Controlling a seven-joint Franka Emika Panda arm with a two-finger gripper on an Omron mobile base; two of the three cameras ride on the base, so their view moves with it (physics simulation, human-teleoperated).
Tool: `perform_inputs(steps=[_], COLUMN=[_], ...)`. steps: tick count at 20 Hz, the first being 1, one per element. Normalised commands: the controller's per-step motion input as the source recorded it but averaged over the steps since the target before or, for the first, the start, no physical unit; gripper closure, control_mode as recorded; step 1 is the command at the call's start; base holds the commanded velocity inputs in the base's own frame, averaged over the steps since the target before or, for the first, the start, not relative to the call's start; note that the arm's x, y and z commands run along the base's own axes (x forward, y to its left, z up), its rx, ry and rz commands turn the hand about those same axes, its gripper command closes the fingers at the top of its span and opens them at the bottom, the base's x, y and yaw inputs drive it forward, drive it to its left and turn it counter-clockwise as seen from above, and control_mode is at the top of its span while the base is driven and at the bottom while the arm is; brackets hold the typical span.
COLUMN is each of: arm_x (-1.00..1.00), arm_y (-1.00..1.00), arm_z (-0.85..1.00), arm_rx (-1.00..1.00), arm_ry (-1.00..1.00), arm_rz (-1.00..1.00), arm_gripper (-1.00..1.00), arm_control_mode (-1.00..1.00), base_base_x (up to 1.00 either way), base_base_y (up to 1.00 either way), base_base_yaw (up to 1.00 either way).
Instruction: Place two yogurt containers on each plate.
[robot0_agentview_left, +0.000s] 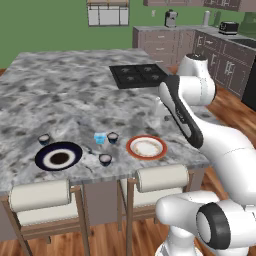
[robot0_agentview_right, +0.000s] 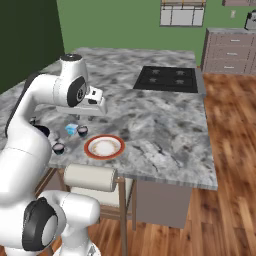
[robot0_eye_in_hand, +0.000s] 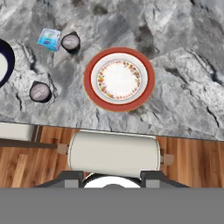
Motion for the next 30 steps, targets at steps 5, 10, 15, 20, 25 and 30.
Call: perform_inputs(steps=[5, 10, 15, 20, 25, 30], arm_x=[0.02, 0.03, 0.01, 0.01, 0.13, 0.31], arm_y=[0.35, 0.90, 0.92, 0.34, 0.38, 0.42], arm_z=[-0.16, -0.54, -0.61, -0.35, -0.44, -0.48], arm_rx=[-0.01, -0.06, -0.05, 0.00, -0.02, 0.00], arm_ry=[0.04, 0.14, 0.10, 0.04, 0.01, 0.00], arm_rz=[-0.04, -0.03, -0.04, 0.00, 0.09, 0.22], arm_gripper=[-1.00, -1.00, -1.00, -1.00, -1.00, -1.00], arm_control_mode=[-1.00, -1.00, -1.00, -1.00, -1.00, -1.00], base_base_x=[0.00, 0.00, 0.00, 0.00, 0.00, 0.00], base_base_y=[0.00, 0.00, 0.00, 0.00, 0.00, 0.00], base_base_yaw=[0.00, 0.00, 0.00, 0.00, 0.00, 0.00])
